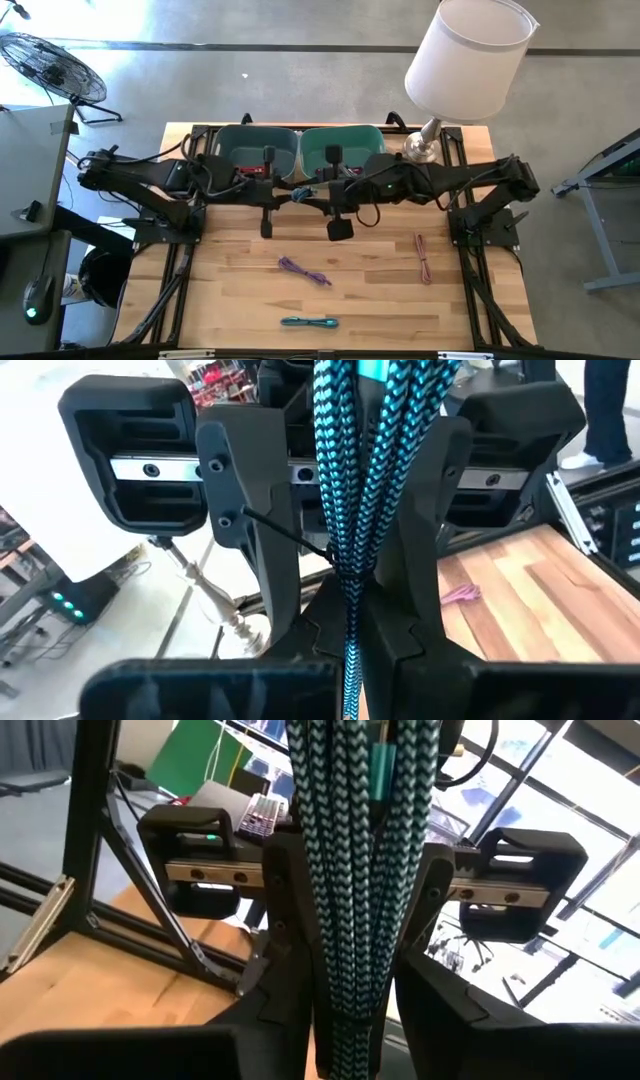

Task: Pick & Place USB Port
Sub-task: Put the black and blue charger cable into the green bin

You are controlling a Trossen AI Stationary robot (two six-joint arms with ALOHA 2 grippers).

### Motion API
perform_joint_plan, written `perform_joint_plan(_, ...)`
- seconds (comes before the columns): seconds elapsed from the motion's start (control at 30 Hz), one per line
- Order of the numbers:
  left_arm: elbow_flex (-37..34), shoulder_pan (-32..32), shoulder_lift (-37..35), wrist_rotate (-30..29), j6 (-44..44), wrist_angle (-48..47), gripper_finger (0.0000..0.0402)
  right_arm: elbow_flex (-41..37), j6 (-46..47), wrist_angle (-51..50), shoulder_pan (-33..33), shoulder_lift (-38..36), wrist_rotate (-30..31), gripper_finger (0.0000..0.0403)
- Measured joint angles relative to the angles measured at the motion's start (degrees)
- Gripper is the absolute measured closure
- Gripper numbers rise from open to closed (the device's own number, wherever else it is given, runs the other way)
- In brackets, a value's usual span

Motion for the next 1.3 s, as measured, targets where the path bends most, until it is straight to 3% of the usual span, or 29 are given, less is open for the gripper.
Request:
perform_joint_plan(0.23, 0.05, 2.17, -0.04, 1.95, -1.51, -4.33, 0.0401, -0.07, -0.05, -1.18, -0.09, -0.01, 0.60, 0.0294)
perform_joint_plan(0.8, 0.28, 2.06, 0.22, -0.40, -5.04, -17.04, 0.0401, -0.33, 0.05, -5.31, 0.52, -0.35, 2.98, 0.0298)
perform_joint_plan(1.0, 0.06, 2.00, -0.54, -0.50, -5.60, -20.30, 0.0399, -0.28, -0.69, -6.21, 0.92, -1.45, 2.09, 0.0351)
perform_joint_plan(1.2, -0.41, 2.02, -0.36, -0.61, -5.62, -23.03, 0.0399, 0.37, -0.63, -3.74, 1.33, -2.97, 1.23, 0.0290)
perform_joint_plan(1.3, -0.42, 2.00, -0.26, -0.52, -6.49, -23.27, 0.0399, 0.37, -0.40, -3.69, 1.31, -2.95, 1.46, 0.0278)
